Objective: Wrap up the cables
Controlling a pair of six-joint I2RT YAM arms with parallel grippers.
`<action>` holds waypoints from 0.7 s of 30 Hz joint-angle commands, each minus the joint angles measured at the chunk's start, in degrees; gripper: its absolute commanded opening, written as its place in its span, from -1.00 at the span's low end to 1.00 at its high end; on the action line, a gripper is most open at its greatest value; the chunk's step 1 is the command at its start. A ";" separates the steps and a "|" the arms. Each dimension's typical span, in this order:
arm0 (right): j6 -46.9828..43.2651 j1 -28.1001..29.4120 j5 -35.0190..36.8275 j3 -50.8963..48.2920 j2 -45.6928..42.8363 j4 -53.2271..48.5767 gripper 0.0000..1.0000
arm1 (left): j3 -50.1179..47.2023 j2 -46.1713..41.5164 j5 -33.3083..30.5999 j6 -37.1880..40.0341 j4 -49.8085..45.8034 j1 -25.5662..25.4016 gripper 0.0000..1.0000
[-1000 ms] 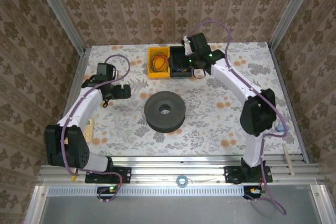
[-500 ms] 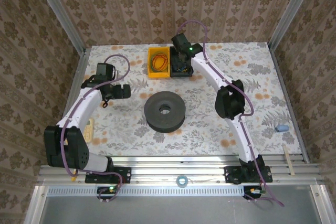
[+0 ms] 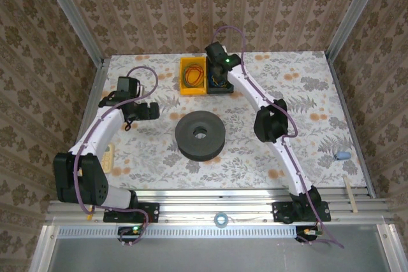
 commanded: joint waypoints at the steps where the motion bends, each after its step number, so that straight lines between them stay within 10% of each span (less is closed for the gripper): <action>1: 0.65 0.46 4.21 1.94 1.81 2.24 0.39 | -0.60 -0.35 0.87 0.53 0.45 -0.62 1.00; 21: -0.72 0.67 9.94 3.17 5.87 5.15 0.34 | -1.03 -0.09 0.68 0.81 0.65 -0.62 0.99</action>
